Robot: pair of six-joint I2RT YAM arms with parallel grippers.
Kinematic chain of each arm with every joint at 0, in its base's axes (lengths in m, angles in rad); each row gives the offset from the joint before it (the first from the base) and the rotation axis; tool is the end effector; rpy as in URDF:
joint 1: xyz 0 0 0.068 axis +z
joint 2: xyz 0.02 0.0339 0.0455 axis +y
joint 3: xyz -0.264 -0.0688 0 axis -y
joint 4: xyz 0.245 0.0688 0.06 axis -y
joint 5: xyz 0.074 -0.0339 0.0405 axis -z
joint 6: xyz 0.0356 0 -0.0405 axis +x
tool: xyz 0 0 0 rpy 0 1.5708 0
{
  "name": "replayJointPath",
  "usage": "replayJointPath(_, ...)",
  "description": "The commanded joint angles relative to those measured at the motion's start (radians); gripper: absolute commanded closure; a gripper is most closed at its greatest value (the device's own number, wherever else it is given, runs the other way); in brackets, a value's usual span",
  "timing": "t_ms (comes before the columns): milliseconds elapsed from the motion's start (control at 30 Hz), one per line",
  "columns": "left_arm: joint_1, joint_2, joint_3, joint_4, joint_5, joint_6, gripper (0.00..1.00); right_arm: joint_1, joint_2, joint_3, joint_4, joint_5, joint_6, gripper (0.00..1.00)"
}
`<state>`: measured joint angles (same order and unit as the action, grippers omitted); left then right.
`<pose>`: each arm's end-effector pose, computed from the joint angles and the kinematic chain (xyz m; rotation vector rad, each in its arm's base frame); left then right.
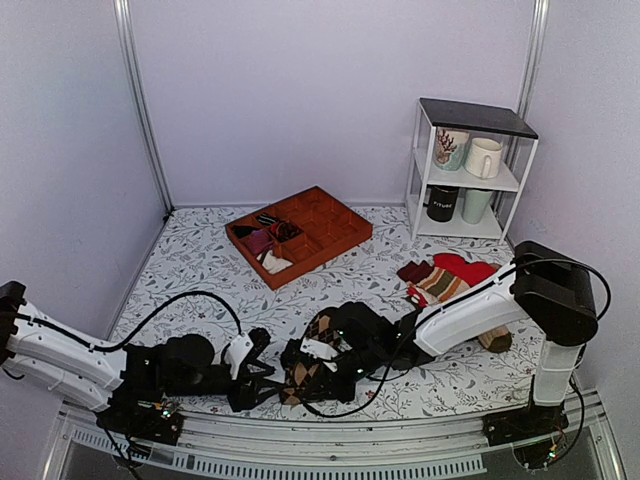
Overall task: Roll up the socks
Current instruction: Roll a pair of socks at the center of the board.
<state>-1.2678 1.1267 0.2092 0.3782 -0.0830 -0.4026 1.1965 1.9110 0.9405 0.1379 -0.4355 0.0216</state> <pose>0.0616 -0.1872 0.1376 0.8926 2.0589 -0.8805 0.1204 0.3476 0.1155 -1.6151 2.0268 1.0400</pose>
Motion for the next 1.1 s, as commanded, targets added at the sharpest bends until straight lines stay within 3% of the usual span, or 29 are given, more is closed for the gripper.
replayJointPath(0,-0.096,-0.070,-0.044,0.059,-0.199,0.093,0.53,-0.048,0.126,0.015,-0.334,-0.154,0.144,0.92)
replayJointPath(267,-0.173,0.084,-0.060,0.230,-0.269,0.200,0.53,-0.123,0.195,0.082,-0.403,-0.253,0.207,0.92)
replayJointPath(500,-0.187,0.249,-0.025,0.323,-0.239,0.249,0.53,-0.135,0.213,0.096,-0.417,-0.267,0.214,0.92)
replayJointPath(867,-0.218,0.416,-0.004,0.485,-0.275,0.340,0.42,-0.137,0.212,0.092,-0.415,-0.268,0.223,0.92)
replayJointPath(1067,-0.217,0.507,0.016,0.524,-0.249,0.346,0.56,-0.137,0.218,0.092,-0.413,-0.274,0.227,0.92)
